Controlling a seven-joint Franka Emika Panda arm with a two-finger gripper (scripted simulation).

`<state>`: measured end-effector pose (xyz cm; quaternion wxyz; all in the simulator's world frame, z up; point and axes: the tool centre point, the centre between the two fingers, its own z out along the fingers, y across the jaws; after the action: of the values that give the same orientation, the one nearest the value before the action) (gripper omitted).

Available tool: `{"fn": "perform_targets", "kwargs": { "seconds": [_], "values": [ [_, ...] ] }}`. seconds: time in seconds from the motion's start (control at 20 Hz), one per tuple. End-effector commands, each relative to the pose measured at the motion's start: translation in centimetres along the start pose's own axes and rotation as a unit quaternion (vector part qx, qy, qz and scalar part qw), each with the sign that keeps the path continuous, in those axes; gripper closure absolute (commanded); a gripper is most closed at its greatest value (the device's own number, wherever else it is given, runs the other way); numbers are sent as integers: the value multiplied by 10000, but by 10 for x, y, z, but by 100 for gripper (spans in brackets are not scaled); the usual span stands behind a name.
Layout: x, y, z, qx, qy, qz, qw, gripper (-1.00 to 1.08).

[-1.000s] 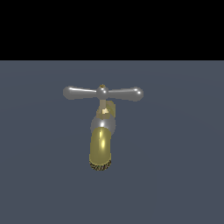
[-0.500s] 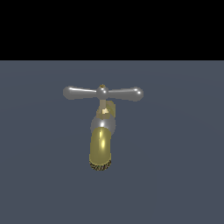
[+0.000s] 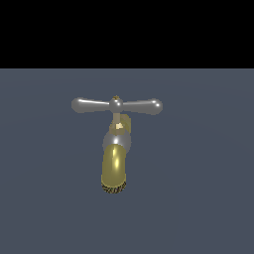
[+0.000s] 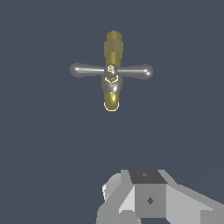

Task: Turn on the faucet by rotating a designated handle.

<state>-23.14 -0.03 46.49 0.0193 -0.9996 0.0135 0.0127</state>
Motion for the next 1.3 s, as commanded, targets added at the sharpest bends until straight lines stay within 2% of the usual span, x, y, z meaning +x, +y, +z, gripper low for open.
{"fn": "perform_targets", "kwargs": {
  "seconds": [0.0,0.35,0.65,0.95,1.25],
  "values": [
    [5,-2,2,38,-8,96,9999,108],
    [26,-10,14,197,-50,556,9982,108],
    [52,-21,31,360,-131,1175,9923,108],
    [78,-34,52,477,-237,1868,9810,108],
    [103,-48,76,532,-342,2577,9642,108]
  ]
}}
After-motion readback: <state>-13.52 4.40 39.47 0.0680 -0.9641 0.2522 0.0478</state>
